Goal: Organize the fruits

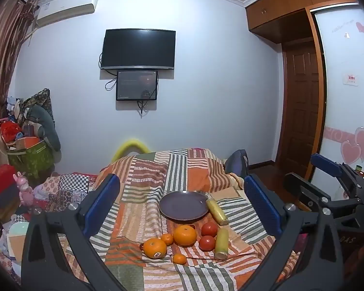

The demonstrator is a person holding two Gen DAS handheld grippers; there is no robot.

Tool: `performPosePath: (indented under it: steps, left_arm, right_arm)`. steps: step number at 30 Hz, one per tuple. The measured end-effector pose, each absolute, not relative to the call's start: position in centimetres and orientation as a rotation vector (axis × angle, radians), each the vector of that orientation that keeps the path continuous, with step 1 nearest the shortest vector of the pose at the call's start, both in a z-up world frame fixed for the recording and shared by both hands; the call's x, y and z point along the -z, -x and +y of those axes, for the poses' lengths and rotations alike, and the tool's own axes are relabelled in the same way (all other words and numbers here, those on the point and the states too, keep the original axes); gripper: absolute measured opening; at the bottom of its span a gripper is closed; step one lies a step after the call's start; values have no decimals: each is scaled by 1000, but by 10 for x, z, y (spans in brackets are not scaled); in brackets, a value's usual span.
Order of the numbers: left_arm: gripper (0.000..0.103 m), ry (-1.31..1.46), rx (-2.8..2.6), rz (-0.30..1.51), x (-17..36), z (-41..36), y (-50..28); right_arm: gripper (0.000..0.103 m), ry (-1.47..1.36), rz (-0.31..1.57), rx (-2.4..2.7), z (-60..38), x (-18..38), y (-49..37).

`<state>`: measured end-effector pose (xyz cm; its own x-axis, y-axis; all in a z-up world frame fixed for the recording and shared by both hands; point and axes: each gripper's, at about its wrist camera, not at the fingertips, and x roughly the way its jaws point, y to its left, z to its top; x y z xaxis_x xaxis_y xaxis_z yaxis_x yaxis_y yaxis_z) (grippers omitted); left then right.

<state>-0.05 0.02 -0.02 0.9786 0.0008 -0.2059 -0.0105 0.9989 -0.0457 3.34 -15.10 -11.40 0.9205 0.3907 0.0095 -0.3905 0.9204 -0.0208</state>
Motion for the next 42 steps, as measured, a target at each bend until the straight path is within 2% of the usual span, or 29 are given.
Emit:
performPosePath:
  steps: [42]
  left_arm:
    - [103, 35, -2, 212, 2, -2, -2]
  right_arm:
    - [103, -5, -17, -401, -153, 113, -32]
